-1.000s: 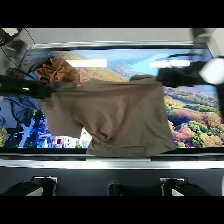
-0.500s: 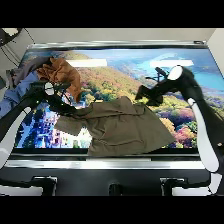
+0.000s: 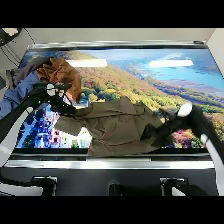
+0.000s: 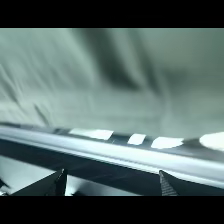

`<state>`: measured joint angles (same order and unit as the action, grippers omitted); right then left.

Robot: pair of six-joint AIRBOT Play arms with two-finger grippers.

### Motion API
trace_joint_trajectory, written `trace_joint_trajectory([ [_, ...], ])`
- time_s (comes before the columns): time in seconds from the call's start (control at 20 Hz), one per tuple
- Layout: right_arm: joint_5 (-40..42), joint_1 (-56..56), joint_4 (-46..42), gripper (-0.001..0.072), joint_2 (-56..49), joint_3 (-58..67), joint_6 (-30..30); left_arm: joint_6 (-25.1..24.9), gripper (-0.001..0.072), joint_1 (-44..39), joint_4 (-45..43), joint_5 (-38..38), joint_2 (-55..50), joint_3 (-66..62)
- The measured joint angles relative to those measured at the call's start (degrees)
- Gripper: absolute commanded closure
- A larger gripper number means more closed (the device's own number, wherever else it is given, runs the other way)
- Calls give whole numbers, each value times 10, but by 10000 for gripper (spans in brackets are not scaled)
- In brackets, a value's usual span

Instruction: Fold the shirts.

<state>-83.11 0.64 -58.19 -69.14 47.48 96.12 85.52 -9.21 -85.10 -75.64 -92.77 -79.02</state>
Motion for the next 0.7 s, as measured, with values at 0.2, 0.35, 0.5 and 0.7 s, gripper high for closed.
trace_joint_trajectory([
  [0.2, 122, 66, 68, 19, 71, -151, 36, 0, 677, 0, 1, 2, 0, 0],
  [0.35, 229, 120, 116, 26, 86, -199, 63, 0, 677, 0, 1, 2, 0, 0],
  [0.5, 327, 150, 145, 36, 92, -217, 92, 0, 677, 0, 6, 1, 0, 0],
  [0.7, 426, 166, 166, 217, 86, -225, 133, 0, 677, 2, 10, 1, 0, 0],
])
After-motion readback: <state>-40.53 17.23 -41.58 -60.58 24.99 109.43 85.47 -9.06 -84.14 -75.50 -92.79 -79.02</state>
